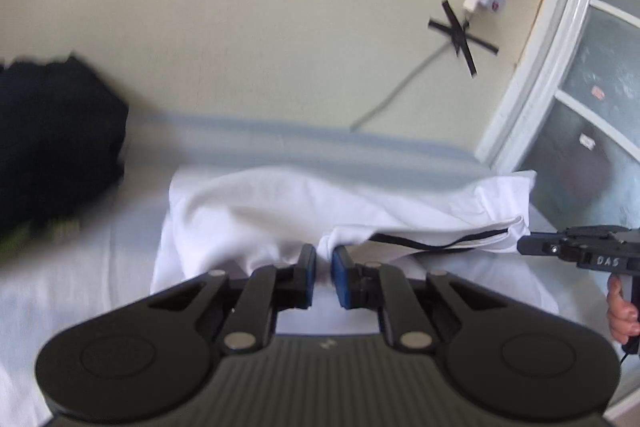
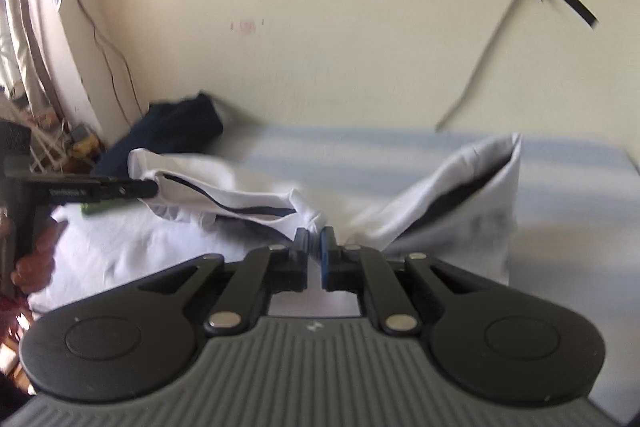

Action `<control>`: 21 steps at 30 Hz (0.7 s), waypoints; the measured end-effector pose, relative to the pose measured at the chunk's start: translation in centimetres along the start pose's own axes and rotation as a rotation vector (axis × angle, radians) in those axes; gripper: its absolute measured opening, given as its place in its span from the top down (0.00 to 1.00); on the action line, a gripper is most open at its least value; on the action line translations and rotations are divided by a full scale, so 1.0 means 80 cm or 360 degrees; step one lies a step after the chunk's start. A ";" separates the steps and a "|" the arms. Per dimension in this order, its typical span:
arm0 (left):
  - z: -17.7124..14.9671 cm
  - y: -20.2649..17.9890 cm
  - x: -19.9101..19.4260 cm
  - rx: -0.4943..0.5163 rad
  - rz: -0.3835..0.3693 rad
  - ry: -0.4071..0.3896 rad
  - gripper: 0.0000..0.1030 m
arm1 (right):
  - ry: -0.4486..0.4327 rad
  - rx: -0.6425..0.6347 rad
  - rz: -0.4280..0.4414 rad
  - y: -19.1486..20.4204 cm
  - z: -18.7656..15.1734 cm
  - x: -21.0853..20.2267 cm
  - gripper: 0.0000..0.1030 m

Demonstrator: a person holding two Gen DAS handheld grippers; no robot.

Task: Fold small clothes
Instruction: 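Grasp the shirt collar with the left gripper while the right gripper grasps the shirt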

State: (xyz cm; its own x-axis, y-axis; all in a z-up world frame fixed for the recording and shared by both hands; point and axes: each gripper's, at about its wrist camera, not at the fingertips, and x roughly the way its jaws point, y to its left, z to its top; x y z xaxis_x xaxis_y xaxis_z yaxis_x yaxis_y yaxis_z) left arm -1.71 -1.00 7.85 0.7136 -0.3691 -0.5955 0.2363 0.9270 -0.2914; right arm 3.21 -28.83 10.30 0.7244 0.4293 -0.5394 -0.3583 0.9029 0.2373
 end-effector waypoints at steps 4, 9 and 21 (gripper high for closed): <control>-0.040 0.005 -0.021 0.0004 0.0004 0.0077 0.72 | 0.0085 0.0070 -0.0079 0.022 -0.082 0.005 0.91; -0.027 0.020 -0.082 -0.0071 0.0066 -0.0211 0.17 | 0.0061 0.0056 -0.0020 0.027 -0.096 -0.010 0.79; 0.017 0.097 0.029 -0.0541 0.0152 0.0120 0.92 | -0.0236 0.0591 -0.0327 -0.121 -0.018 0.005 0.91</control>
State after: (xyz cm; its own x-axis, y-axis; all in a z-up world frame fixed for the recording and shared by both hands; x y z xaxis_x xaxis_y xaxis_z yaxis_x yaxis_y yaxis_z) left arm 2.64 5.41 5.24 0.6681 -0.2974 -0.6821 -0.0713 0.8869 -0.4565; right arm 6.12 -37.41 6.60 0.8447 0.2143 -0.4905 0.0179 0.9045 0.4261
